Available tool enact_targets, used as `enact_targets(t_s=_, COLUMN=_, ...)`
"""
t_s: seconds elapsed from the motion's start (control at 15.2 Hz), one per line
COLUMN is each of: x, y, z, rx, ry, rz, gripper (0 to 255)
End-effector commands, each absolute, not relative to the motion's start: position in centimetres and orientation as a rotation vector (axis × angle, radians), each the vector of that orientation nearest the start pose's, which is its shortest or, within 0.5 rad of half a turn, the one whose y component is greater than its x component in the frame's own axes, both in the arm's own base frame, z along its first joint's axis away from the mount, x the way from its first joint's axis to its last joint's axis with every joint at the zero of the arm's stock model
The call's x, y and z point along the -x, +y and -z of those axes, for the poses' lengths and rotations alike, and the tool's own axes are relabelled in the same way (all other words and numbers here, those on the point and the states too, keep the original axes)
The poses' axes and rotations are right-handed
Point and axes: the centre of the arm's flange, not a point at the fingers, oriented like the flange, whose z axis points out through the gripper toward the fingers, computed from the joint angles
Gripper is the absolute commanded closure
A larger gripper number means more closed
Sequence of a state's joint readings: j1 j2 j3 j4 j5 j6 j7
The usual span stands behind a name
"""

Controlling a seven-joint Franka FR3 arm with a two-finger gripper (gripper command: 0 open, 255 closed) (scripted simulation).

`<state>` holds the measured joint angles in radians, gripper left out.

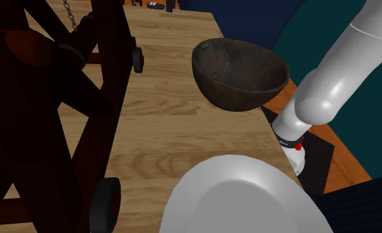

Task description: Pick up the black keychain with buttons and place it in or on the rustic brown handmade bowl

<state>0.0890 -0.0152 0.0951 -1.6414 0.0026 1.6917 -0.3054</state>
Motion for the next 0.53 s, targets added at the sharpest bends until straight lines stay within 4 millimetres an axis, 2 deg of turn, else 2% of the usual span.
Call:
enact_targets(t_s=0.0, x=-55.1, y=10.3, z=-62.0, rx=3.049, ry=-0.761, rz=0.102, gripper=255)
enact_targets(t_s=0.46, x=-55.1, y=10.3, z=-65.7, rx=3.049, ry=-0.761, rz=0.102, gripper=255)
